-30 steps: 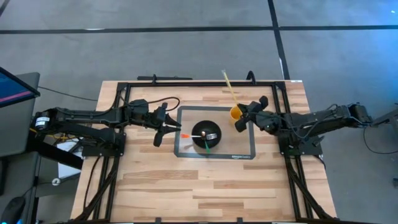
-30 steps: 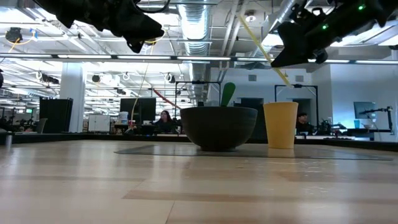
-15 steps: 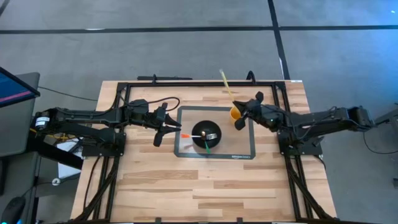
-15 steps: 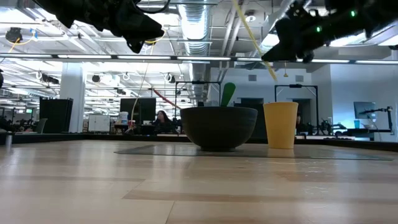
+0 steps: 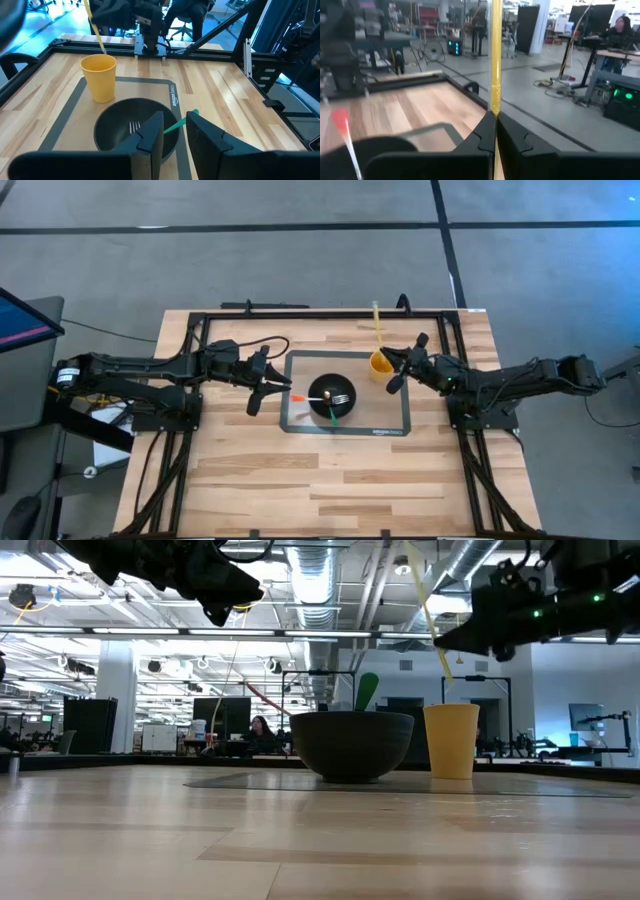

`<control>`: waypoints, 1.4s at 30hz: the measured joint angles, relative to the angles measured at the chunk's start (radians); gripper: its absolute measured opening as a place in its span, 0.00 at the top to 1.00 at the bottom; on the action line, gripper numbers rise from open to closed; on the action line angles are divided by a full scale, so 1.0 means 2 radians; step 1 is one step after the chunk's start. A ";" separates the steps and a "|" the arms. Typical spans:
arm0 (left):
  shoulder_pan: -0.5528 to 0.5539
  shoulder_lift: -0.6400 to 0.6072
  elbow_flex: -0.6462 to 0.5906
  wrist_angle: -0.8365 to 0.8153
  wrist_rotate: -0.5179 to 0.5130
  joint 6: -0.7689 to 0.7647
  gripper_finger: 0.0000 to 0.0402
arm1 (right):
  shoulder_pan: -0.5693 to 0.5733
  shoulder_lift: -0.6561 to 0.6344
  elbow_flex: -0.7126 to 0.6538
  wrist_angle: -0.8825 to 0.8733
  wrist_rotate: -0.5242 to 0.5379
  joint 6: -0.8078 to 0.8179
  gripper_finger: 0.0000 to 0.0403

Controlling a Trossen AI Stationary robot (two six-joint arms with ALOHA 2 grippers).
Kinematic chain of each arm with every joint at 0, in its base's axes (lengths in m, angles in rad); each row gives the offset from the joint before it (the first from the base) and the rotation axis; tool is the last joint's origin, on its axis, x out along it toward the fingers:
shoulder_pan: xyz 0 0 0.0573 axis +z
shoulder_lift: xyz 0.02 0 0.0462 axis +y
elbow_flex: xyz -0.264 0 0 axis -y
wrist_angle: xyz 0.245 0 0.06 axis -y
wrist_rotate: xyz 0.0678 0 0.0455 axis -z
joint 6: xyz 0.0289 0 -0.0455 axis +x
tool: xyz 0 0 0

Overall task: Pick & Place Utensil
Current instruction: Put the light yellow straw into the yellow cup on the transparent mat, then return to Home Position

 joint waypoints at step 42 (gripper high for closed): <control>0.000 0.000 0.000 0.000 0.000 0.000 0.79 | -0.007 0.001 -0.013 -0.118 0.039 0.115 0.99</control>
